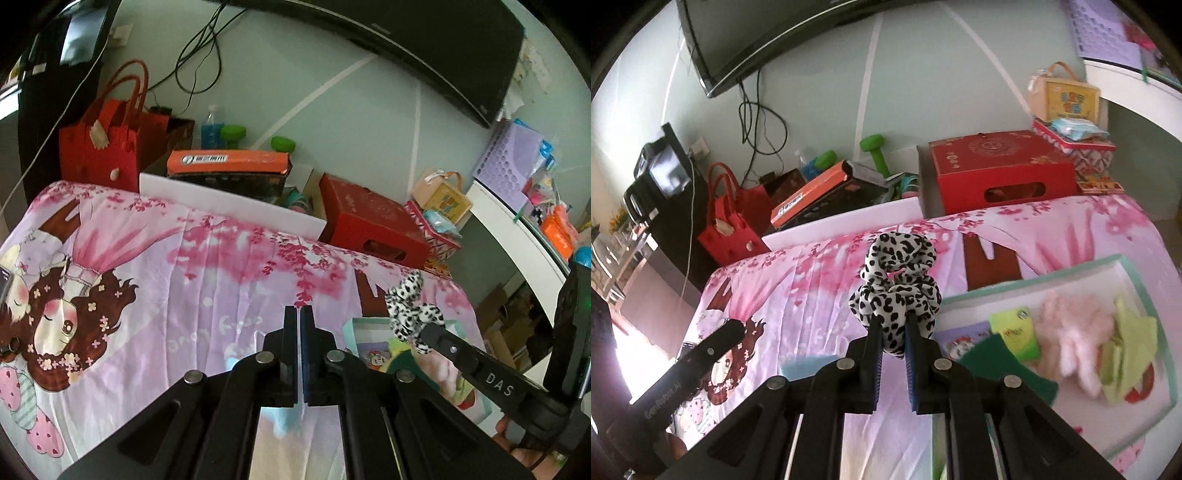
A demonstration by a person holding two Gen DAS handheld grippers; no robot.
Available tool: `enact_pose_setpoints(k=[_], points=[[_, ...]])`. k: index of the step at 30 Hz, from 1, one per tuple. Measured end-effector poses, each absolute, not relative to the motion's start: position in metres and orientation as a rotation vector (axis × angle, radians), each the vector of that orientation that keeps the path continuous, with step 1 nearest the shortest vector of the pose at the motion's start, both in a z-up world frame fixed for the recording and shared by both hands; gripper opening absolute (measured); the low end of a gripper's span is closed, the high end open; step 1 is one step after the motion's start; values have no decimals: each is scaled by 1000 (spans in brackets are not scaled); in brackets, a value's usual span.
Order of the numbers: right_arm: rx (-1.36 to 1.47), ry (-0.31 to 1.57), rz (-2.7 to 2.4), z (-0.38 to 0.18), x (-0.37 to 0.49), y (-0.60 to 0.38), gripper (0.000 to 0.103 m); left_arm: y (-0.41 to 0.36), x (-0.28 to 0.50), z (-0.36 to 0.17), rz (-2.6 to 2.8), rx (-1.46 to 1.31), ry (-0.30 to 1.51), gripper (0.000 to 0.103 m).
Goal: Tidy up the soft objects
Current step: 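Lift the scrunchie with the right gripper while the left gripper lifts the mask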
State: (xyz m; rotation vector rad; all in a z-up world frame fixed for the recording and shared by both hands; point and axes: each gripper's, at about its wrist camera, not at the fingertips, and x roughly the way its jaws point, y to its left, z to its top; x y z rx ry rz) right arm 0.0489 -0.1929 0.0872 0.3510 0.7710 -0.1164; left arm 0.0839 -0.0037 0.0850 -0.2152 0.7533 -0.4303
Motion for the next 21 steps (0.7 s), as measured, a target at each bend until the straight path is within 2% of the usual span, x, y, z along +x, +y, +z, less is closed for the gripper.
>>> enact_pose_setpoints(k=[13, 14, 16, 21], points=[[378, 841, -191, 65, 7, -204, 12, 3, 79, 42, -369, -230, 910, 2], [378, 842, -192, 65, 5, -204, 12, 3, 76, 40, -371, -234, 919, 6], [367, 846, -198, 64, 0, -203, 12, 1, 71, 36, -369, -233, 935, 33], [361, 839, -201, 67, -4, -203, 12, -3, 65, 30, -364, -218, 957, 42]])
